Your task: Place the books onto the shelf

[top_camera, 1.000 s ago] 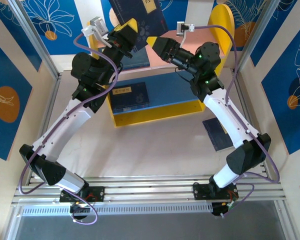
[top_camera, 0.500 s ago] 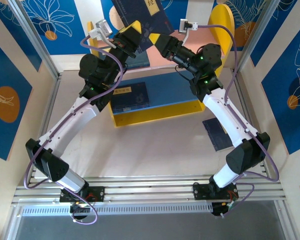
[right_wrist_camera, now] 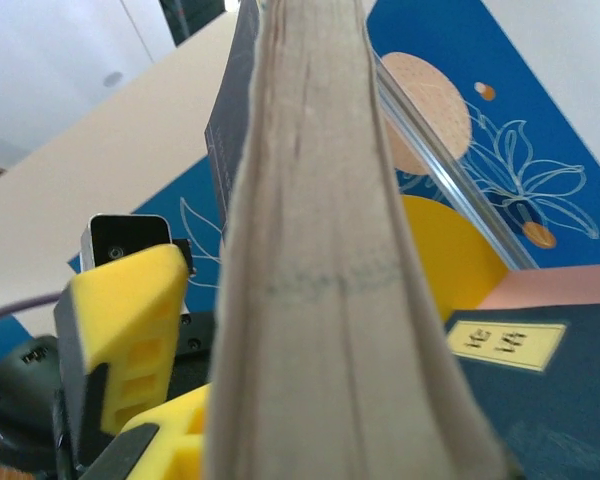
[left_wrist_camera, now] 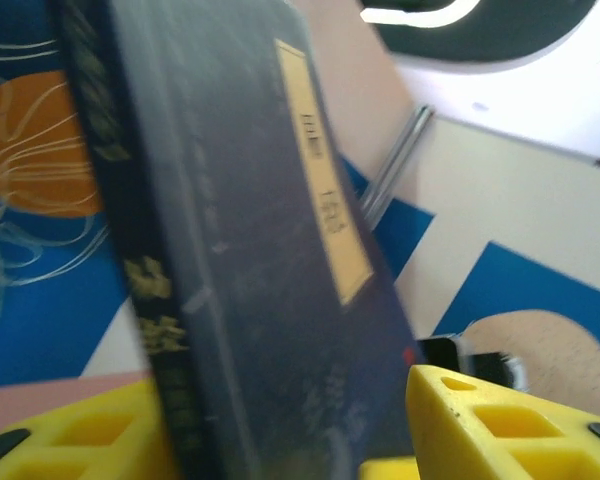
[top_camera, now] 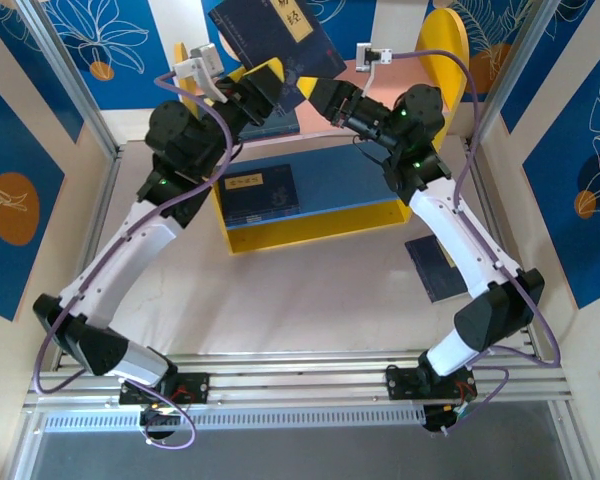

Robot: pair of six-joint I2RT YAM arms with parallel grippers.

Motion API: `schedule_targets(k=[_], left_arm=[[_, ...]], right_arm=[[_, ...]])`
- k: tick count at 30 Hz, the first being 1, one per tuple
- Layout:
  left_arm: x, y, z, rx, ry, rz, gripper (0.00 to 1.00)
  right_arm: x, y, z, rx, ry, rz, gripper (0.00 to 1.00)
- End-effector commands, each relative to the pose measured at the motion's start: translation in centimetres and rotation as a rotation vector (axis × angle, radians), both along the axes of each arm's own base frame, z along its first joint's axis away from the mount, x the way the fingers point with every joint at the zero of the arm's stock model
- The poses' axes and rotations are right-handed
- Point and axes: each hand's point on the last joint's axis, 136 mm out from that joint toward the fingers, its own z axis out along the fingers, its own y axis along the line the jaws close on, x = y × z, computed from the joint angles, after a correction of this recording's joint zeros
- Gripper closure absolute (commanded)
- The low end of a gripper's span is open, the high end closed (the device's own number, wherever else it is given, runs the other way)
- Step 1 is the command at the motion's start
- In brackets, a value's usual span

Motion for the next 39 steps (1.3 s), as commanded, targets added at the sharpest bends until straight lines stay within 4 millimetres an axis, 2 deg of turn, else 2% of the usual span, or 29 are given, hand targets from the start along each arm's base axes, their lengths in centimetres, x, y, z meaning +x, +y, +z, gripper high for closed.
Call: schedule_targets(k=[1, 5, 9, 11, 16, 25, 39], left_arm=[[-1.9, 2.5, -0.9, 0.130, 0.088, 0.035, 0.45], [-2.6, 4.0, -3.1, 0.274, 0.203, 0.060, 0.41], [-3.3, 4.6, -4.0, 0.389, 0.279, -0.042, 0.39], [-3.3, 4.7, -4.0, 0.387, 0.307, -0.119, 0.39], [-3.5, 3.6, -3.6, 0.350, 0.310, -0.360, 0.42], [-4.3, 2.7, -3.7, 0.346, 0.299, -0.463, 0.41], [-5.4, 3.0, -3.0, 0.368, 0.277, -0.468, 0.39]], right_arm=[[-3.1, -2.4, 2.8, -0.036, -0.149, -0.064, 0.96], [-3.3, -3.9, 2.7, -0.087, -0.168, -0.113, 0.96], [-3.4, -5.3, 2.3, -0.158, -0.159, -0.166, 0.96], [-3.7, -5.7, 2.1, -0.197, -0.166, -0.178, 0.96], [-4.6, -6.2, 1.4, -0.300, -0.175, -0.170, 0.96], [-6.3, -6.0, -0.8, -0.401, -0.154, -0.082, 0.97], [-8.1, -4.6, -2.0, -0.422, -0.157, 0.107, 0.97]])
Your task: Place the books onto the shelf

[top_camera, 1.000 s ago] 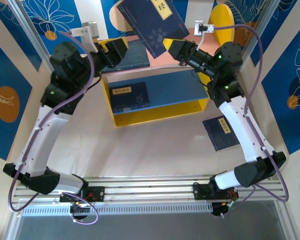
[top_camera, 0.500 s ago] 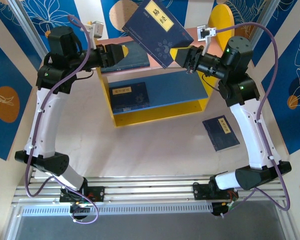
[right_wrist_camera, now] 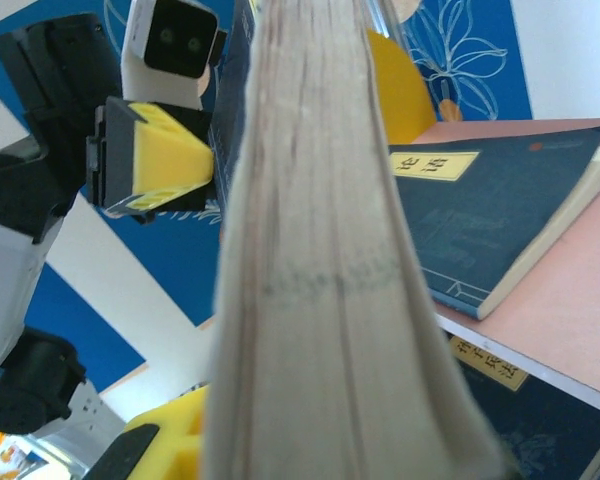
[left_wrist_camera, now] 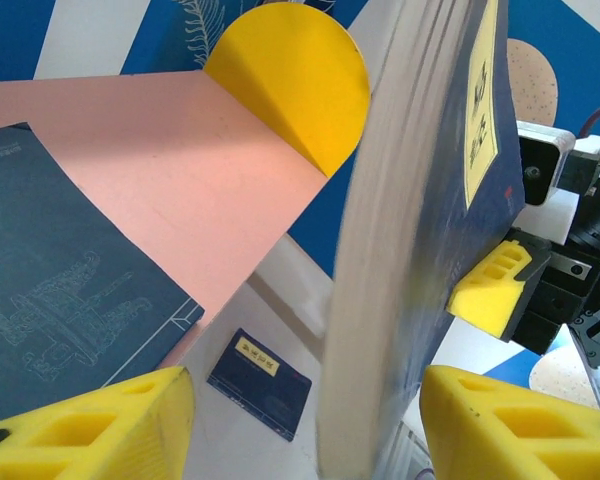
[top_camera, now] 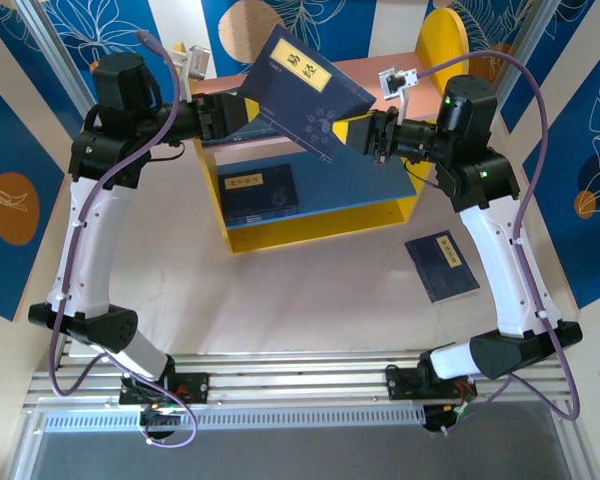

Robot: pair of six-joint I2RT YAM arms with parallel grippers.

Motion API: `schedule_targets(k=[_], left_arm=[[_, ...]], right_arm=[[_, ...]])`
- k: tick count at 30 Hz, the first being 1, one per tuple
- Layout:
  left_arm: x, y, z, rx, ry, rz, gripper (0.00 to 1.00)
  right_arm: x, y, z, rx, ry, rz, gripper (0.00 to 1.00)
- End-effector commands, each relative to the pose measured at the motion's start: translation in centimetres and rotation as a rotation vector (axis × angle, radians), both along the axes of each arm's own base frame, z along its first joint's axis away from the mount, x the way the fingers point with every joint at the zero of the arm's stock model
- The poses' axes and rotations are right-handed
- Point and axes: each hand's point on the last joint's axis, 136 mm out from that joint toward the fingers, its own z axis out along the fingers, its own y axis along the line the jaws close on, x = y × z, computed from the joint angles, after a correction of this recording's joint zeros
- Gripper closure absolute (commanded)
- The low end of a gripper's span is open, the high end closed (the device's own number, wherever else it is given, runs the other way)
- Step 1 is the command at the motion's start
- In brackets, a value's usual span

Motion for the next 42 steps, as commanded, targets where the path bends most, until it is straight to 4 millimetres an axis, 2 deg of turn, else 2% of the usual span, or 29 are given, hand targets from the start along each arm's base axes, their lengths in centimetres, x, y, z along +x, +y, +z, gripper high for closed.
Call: schedule_targets(k=[1, 13, 18, 21, 29, 32, 36, 39, 42], left_arm=[[-1.9, 0.6, 2.0, -0.008, -0.067, -0.022, 0.39], [-2.8, 0.4, 3.9, -0.057, -0.103, -0.061, 0.45], [-2.6, 0.3, 4.0, -0.064, -0.099, -0.070, 0.49], [-2.6, 0.0, 4.0, -0.075, -0.090, -0.093, 0.57], [-2.7, 0.3, 4.6, -0.081, -0.114, -0.073, 0.96], [-2.6, 0.7, 4.9, -0.087, -0.130, -0.032, 1.00], [-2.7, 1.2, 6.0, -0.139, -0.155, 0.001, 1.00], [-2.9, 1.9, 6.9, -0.160, -0.180, 0.045, 1.00], [-3.1, 2.8, 7.9, -0.192, -0.205, 0.094, 1.00]], right_arm=[[-1.9, 0.3, 1.4, 0.000, -0.058, 0.094, 0.97], [-1.1, 1.0, -0.5, -0.047, -0.010, 0.124, 0.96], [-0.5, 1.3, -1.2, -0.059, 0.009, 0.125, 0.96], [-0.3, 1.6, -1.3, -0.062, 0.011, 0.135, 0.96], [0.3, 2.1, -1.0, -0.050, 0.020, 0.131, 0.91], [0.8, 2.1, -0.8, -0.033, 0.029, 0.104, 0.78], [1.8, 1.8, -0.4, 0.007, 0.047, 0.048, 0.41], [2.3, 1.7, -0.4, 0.025, 0.066, 0.014, 0.33], [2.8, 1.5, -0.3, 0.042, 0.087, -0.015, 0.30]])
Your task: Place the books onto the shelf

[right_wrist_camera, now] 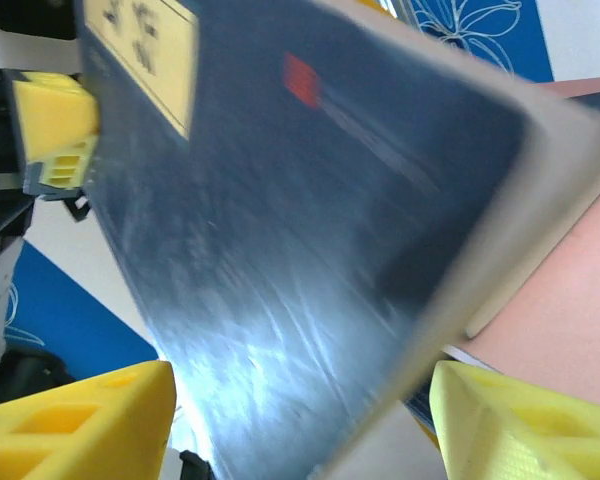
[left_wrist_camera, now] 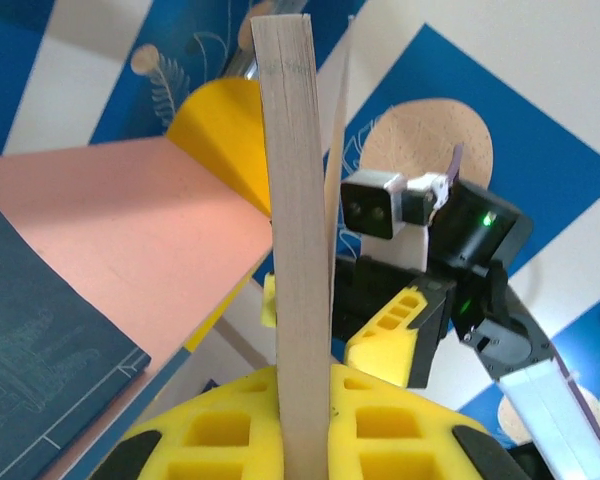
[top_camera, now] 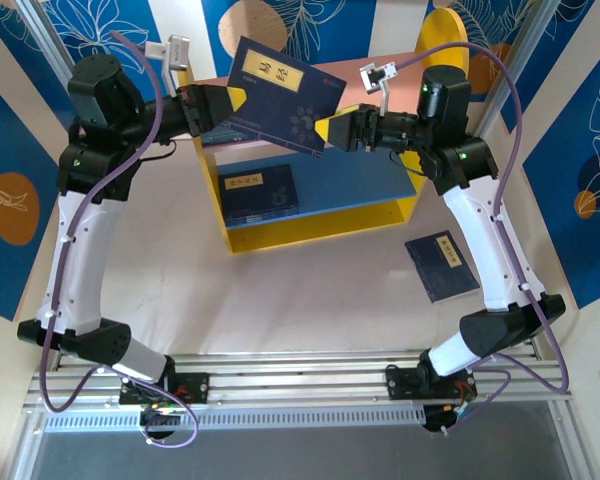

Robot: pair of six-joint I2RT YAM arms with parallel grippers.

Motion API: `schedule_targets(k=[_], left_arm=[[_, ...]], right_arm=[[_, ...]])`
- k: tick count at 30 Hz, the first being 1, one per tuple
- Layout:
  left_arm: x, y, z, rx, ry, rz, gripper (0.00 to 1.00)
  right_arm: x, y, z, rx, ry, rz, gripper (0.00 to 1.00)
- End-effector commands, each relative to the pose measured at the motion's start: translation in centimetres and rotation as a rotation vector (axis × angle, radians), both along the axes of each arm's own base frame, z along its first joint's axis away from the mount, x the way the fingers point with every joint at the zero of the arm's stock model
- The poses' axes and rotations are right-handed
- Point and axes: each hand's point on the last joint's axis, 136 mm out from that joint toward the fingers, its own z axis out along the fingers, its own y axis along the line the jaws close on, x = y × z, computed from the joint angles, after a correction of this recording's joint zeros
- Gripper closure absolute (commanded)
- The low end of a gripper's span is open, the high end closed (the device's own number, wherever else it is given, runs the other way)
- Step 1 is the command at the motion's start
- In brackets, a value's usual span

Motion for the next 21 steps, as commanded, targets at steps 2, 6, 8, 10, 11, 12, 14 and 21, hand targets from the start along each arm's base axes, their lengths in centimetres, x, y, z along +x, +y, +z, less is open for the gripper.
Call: schedule_targets(k=[2, 6, 8, 10, 11, 12, 14, 21], left_arm=[[-1.4, 2.1, 4.3, -0.105, -0.133, 0.090, 1.00], [-1.4, 2.7, 5.0, -0.167, -0.148, 0.122, 1.00], [-1.3, 2.7, 5.1, -0.182, -0.150, 0.124, 1.00], [-1.0, 2.7, 5.2, -0.199, -0.151, 0.123, 1.00], [-1.0, 2.7, 5.3, -0.208, -0.157, 0.123, 1.00], [-0.8, 2.8, 5.3, -0.216, -0.157, 0.127, 1.00], [-0.7, 2.8, 5.3, -0.235, -0.164, 0.130, 1.00], [-0.2, 3.3, 5.1, -0.268, -0.186, 0.163, 1.00]], right_arm=[[0.0, -0.3, 1.3, 0.053, 0.005, -0.044, 0.29], [0.1, 0.1, 1.6, 0.089, 0.018, -0.027, 0.30], [0.1, 0.5, 1.9, 0.102, 0.019, -0.014, 0.31], [0.1, 0.9, 2.2, 0.114, 0.020, -0.003, 0.32], [0.2, 1.0, 2.3, 0.120, 0.023, -0.001, 0.33], [0.1, 1.3, 2.5, 0.129, 0.022, 0.008, 0.34], [0.2, 1.7, 2.8, 0.146, 0.026, 0.022, 0.35], [0.4, 2.7, 3.5, 0.189, 0.031, 0.050, 0.53]])
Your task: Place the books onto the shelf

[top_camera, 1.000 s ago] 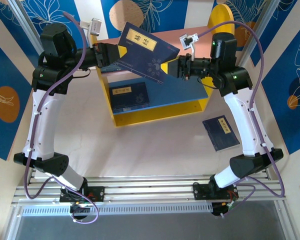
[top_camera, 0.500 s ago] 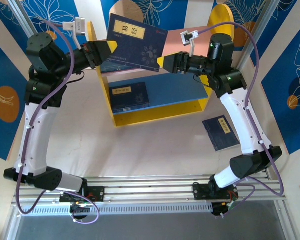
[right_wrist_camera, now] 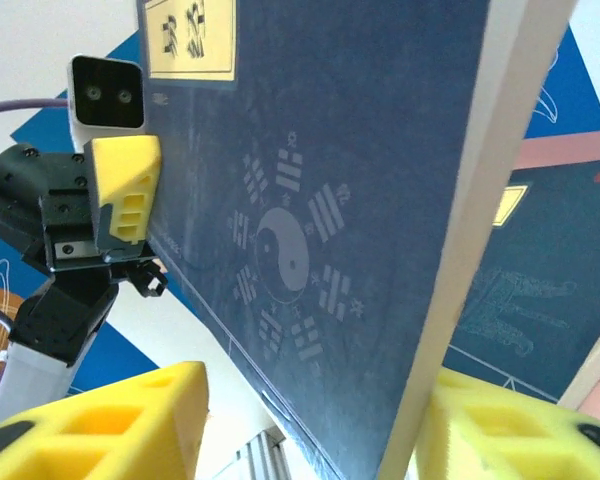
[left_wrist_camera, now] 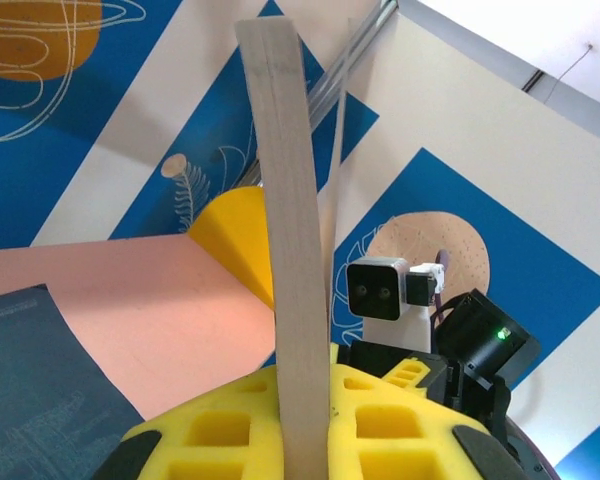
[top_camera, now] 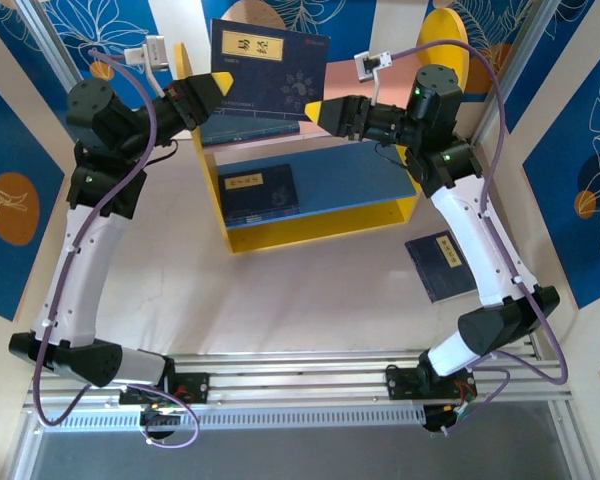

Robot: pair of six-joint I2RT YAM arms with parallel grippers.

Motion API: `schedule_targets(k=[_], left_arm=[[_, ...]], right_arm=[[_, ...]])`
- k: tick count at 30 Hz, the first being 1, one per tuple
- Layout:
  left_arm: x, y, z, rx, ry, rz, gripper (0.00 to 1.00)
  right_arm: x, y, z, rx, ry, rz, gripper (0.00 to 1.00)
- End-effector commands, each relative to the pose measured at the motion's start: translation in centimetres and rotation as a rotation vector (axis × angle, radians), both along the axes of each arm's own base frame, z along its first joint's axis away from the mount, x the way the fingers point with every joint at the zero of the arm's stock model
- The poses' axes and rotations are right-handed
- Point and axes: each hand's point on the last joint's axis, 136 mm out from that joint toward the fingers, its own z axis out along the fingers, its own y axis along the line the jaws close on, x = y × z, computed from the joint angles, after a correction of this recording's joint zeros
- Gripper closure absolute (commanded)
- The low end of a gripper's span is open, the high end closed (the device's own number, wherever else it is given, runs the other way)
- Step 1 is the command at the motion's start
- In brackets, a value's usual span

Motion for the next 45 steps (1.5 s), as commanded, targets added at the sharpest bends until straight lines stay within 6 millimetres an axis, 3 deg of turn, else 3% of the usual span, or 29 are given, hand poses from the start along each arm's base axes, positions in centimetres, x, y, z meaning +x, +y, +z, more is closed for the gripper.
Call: schedule_targets(k=[1, 7, 10, 11, 12, 16, 19, 22, 28, 45], left_arm=[[-2.3, 1.6, 3.8, -0.067, -0.143, 0.043, 1.00], [-2.2, 1.8, 3.3, -0.053, -0.147, 0.062, 1.00], [-2.4, 1.8, 2.9, -0.035, -0.147, 0.070, 1.00], [-2.4, 1.9, 2.9, -0.032, -0.147, 0.077, 0.99], [-2.6, 2.1, 2.8, -0.031, -0.148, 0.085, 0.92], [-2.8, 3.1, 2.0, 0.007, -0.147, 0.165, 0.70], [-3.3, 4.9, 1.4, 0.075, -0.151, 0.292, 0.60], [-3.4, 7.5, 0.3, 0.149, -0.123, 0.452, 0.58], [-4.3, 9.5, -0.8, 0.234, -0.108, 0.562, 0.55], [-4.8, 10.3, -1.6, 0.279, -0.108, 0.604, 0.55]], right_arm=[[-0.2, 0.6, 1.1, 0.037, -0.011, 0.030, 0.56], [0.1, 0.9, 1.3, 0.046, -0.012, 0.023, 0.78], [0.3, 0.9, 1.4, 0.045, -0.019, 0.015, 0.84], [0.2, 0.9, 1.4, 0.042, -0.022, 0.014, 0.85], [0.2, 0.9, 1.5, 0.036, -0.026, 0.015, 0.86], [0.3, 0.9, 1.4, 0.002, -0.031, 0.013, 0.88], [0.4, 1.0, 1.2, -0.032, -0.032, 0.012, 0.88], [0.6, 1.0, 0.9, -0.061, -0.033, 0.011, 0.89], [1.2, 1.2, 0.3, -0.092, -0.026, 0.014, 0.89], [2.2, 2.6, -1.3, -0.152, 0.011, 0.057, 0.89]])
